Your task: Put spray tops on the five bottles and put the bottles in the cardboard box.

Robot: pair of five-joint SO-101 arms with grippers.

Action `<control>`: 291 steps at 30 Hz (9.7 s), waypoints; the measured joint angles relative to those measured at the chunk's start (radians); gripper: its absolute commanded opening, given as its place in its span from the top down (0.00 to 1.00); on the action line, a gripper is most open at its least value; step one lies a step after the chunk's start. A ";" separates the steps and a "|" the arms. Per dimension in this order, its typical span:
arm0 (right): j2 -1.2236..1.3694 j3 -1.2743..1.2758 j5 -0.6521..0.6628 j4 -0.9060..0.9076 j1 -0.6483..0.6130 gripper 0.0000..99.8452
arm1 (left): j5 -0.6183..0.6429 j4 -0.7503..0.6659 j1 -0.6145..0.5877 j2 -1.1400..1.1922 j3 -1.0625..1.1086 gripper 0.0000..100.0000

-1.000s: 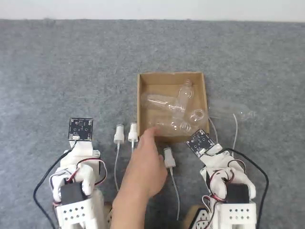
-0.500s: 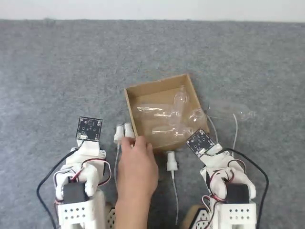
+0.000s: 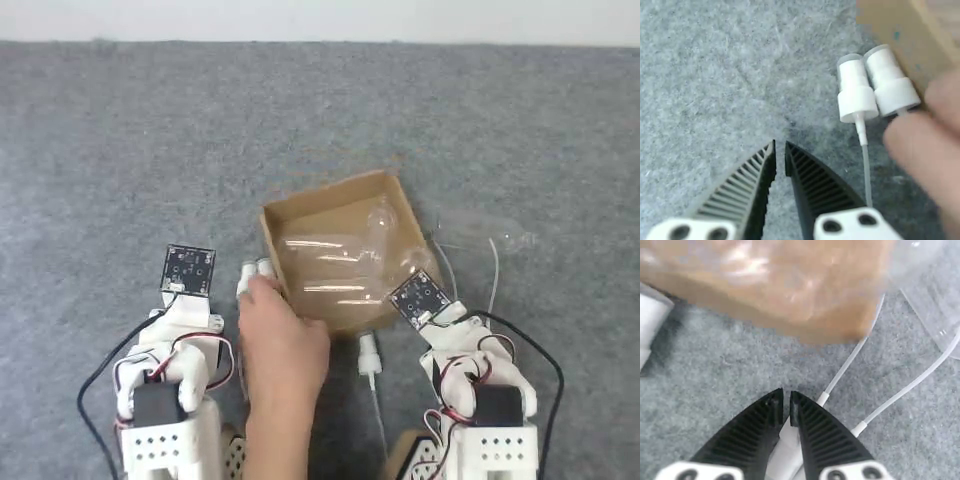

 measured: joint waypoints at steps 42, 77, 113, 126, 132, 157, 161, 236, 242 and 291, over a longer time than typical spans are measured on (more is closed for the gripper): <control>-0.002 0.000 0.000 0.002 0.000 0.99 | 0.000 0.000 0.002 0.000 0.000 0.97; -0.003 0.000 0.000 0.002 -0.002 0.99 | 0.000 0.000 0.002 0.000 0.000 0.97; -0.003 -0.155 -0.115 -0.158 0.068 0.99 | 0.000 0.000 0.000 0.000 0.000 0.97; -0.018 -0.399 -0.265 -0.035 0.068 0.99 | 0.000 0.000 0.000 0.000 0.000 0.97; -0.018 -0.399 -0.265 -0.035 0.068 0.99 | 0.000 0.000 0.000 0.000 0.000 0.97; -0.020 -0.339 -0.265 -0.068 0.071 0.99 | 0.000 0.000 0.000 0.000 0.000 0.97; -0.005 -0.285 -0.265 -0.087 0.072 0.99 | 0.000 0.000 0.000 0.000 0.000 0.97; 1.577 -1.149 -0.466 0.048 0.453 0.72 | 0.000 0.000 0.061 0.000 0.000 0.97; 1.407 -0.870 -0.473 -0.083 0.454 0.72 | 0.000 0.000 0.058 0.000 0.000 0.97; 1.990 -1.407 -1.409 -0.040 0.304 0.75 | 0.000 0.000 0.060 0.000 0.000 0.97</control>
